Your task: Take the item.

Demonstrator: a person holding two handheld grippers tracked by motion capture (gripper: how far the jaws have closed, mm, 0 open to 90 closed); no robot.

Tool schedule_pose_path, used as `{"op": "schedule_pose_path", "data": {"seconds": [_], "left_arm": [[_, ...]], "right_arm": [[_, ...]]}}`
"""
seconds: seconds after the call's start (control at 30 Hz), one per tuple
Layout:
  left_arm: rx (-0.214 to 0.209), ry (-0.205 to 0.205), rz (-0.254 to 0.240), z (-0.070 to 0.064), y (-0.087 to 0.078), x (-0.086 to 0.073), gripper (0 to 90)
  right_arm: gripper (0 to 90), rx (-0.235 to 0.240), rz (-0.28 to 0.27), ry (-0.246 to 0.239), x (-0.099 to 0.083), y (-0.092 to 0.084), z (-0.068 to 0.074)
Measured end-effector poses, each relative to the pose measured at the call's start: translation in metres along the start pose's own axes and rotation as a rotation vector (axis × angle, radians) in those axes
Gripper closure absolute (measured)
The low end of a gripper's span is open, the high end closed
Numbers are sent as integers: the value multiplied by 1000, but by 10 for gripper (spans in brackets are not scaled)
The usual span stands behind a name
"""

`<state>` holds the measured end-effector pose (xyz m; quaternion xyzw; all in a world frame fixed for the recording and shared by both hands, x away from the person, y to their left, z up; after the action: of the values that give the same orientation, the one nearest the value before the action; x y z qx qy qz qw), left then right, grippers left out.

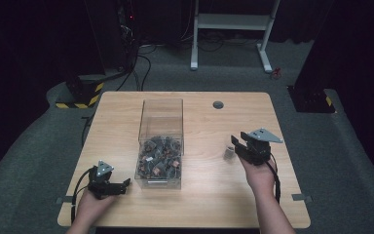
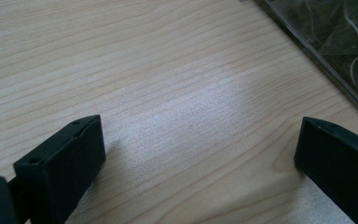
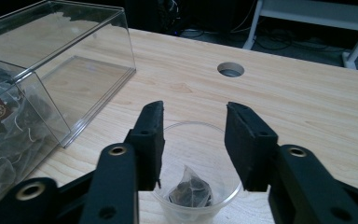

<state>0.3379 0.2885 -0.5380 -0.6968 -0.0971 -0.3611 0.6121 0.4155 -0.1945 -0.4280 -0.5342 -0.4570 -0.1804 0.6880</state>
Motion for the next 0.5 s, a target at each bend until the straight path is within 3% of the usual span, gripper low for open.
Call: {"op": "schedule_pose_path", "data": {"seconds": [0.5], "left_arm": [[0,1,0,0,0,0,20]], "right_arm": [[331,-9,-20,-32,-3,-3,8]]}}
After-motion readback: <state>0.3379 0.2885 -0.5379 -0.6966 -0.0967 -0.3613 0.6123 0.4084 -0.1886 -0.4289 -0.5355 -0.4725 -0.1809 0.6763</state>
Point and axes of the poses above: each handheld gripper's, and its own axes: y roughly forward along the jaws, x roughly out of its top, z roughly to its left, the point moved 1 cm from there along y, roughly forward along the jaws, and after that the axes turned 7 degrees about z, right-handed, at the moved point
